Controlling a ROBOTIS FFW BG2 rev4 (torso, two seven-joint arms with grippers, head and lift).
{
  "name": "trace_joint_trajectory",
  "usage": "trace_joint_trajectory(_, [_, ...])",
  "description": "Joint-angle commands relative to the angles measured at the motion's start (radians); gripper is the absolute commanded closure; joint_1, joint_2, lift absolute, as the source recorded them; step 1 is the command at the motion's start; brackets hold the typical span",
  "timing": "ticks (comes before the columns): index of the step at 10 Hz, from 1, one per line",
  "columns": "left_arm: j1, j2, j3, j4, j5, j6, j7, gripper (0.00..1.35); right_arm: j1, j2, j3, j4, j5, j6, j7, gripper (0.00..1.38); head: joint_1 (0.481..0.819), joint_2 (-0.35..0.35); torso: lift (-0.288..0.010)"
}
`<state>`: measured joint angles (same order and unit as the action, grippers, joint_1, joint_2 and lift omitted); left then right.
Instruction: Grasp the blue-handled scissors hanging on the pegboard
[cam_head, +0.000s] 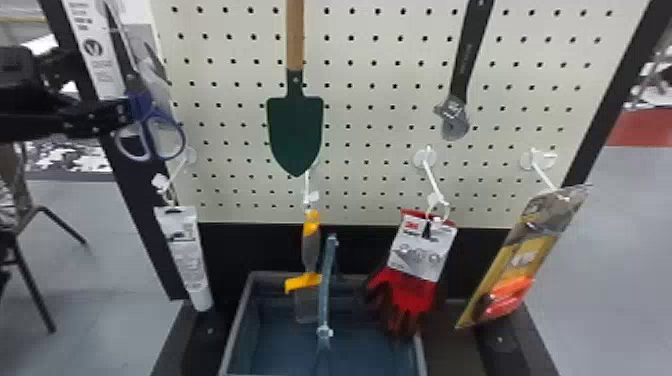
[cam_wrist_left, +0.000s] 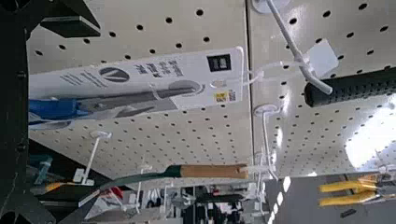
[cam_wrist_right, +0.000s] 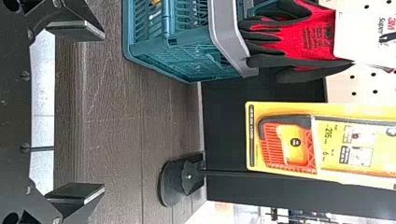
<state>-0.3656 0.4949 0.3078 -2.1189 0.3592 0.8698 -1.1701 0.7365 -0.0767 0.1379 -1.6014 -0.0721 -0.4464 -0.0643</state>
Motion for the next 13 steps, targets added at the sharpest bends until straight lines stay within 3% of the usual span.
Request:
trace_joint_trajectory(1, [-0.038,0.020,-0.039,0.026,0.072,0.002,-0.008,0.12,-0.006,0.000,0.000,0.005,0.002,0.000,0.001,0.15,0.549,0.000,-0.100])
trace_joint_trajectory(4, [-0.083,0.050,-0.104,0.049,0.176,0.006,-0.045,0.12,-0.006,0.000,0.000,0.007,0.002,0.000,0.003,0.15,0.549,0.000,-0.100])
trace_joint_trajectory(5, [-0.108,0.066,-0.130,0.049,0.176,0.012,-0.052,0.12,-0.006,0.000,0.000,0.007,0.002,0.002,0.003,0.15,0.549,0.000,-0.100])
trace_joint_trajectory(7, [-0.141,0.077,-0.157,0.071,0.179,0.014,-0.057,0.12,-0.008,0.000,0.000,0.010,0.002,0.000,0.003,0.15,0.549,0.000,-0.100])
trace_joint_trajectory(8, [-0.143,0.079,-0.159,0.080,0.176,0.012,-0.060,0.23,-0.010,0.000,0.000,0.010,0.002,0.002,0.005,0.15,0.549,0.000,-0.100])
trace_joint_trajectory(9, [-0.143,0.080,-0.159,0.083,0.165,0.011,-0.060,0.57,-0.010,0.000,0.000,0.010,0.002,0.002,0.005,0.15,0.549,0.000,-0.100])
trace_joint_trajectory(10, [-0.143,0.079,-0.161,0.083,0.158,0.011,-0.062,0.76,-0.010,0.000,-0.001,0.010,0.002,0.002,0.005,0.15,0.549,0.000,-0.100])
trace_joint_trajectory(11, [-0.143,0.079,-0.161,0.078,0.146,0.003,-0.062,0.84,-0.008,0.000,0.000,0.012,0.002,0.002,0.005,0.15,0.549,0.000,-0.100])
trace_joint_trajectory(13, [-0.141,0.077,-0.161,0.076,0.155,-0.032,-0.036,1.15,-0.008,0.000,0.000,0.012,0.000,0.000,0.005,0.15,0.549,0.000,-0.100])
